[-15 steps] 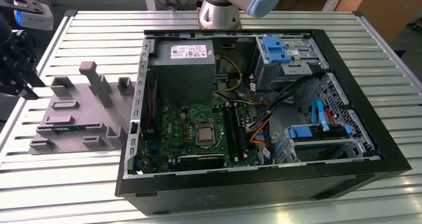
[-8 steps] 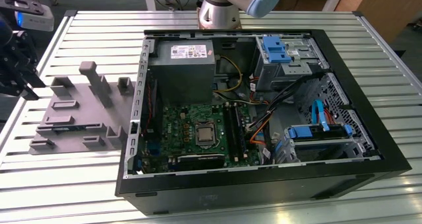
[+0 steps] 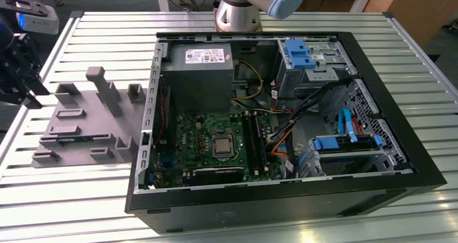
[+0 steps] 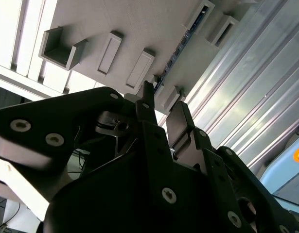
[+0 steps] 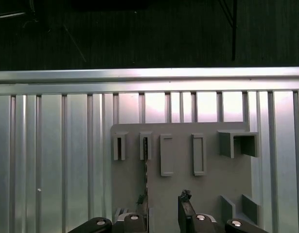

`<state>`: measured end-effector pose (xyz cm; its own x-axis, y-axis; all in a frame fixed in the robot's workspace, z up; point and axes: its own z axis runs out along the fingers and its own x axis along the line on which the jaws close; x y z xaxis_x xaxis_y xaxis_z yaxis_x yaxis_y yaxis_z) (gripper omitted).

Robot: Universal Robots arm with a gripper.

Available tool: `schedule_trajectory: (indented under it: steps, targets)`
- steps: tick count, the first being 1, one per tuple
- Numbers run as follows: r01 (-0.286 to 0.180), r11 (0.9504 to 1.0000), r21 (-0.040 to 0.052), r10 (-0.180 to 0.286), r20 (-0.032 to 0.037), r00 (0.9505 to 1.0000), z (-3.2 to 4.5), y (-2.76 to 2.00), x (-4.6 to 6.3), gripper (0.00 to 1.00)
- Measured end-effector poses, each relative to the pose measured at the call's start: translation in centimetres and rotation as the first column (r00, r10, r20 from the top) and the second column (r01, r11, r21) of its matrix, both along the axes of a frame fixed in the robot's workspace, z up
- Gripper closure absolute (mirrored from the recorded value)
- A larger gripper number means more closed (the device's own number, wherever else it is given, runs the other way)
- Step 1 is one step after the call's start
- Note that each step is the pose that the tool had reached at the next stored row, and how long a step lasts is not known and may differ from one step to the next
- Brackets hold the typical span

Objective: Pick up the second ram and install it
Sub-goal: 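Pick up the second ram and move it above second insertion slot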

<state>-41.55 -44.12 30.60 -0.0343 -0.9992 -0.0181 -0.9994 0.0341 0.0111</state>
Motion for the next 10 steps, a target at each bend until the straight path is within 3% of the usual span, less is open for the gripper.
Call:
schedule_trajectory:
  steps: [10]
  targets:
    - [0.012, 0.9999, -0.0001, -0.012, -0.0001, 0.9999, -0.53, -0.03, 0.00, 0.62]
